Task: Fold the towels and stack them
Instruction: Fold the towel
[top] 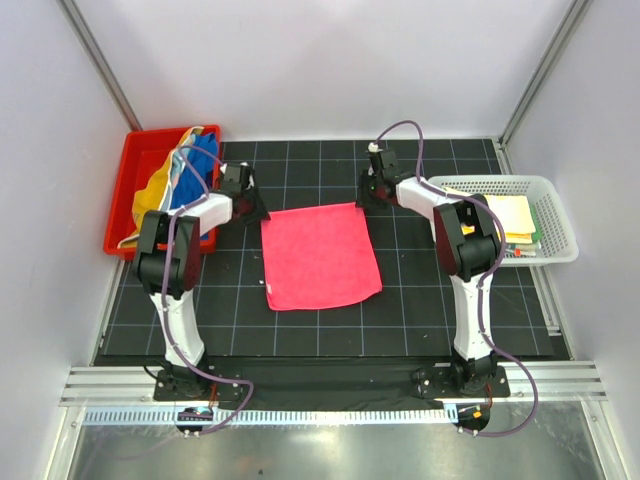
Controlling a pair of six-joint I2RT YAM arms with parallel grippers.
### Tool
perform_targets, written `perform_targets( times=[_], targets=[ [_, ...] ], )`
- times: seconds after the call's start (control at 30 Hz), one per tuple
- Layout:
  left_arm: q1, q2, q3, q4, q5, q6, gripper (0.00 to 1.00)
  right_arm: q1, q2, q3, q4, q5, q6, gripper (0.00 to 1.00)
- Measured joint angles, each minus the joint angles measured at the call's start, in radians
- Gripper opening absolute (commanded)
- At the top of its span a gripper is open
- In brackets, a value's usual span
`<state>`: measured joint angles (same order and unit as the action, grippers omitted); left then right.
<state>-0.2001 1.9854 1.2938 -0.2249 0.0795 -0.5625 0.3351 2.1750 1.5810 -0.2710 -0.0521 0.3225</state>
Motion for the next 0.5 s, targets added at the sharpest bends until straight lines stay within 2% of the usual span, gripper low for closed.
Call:
perform_targets(
  times=[0.33, 0.5],
  targets=[
    [-0.043, 0.011, 0.019, -0.006, -0.104, 0.029, 0.3, 0.021, 0.018, 0.026, -0.004, 0.032, -0.02, 0.4],
    [-0.064, 0.017, 0.032, -0.024, -0.163, 0.048, 0.31, 0.031, 0.029, 0.04, -0.005, 0.055, -0.033, 0.32]
  ],
)
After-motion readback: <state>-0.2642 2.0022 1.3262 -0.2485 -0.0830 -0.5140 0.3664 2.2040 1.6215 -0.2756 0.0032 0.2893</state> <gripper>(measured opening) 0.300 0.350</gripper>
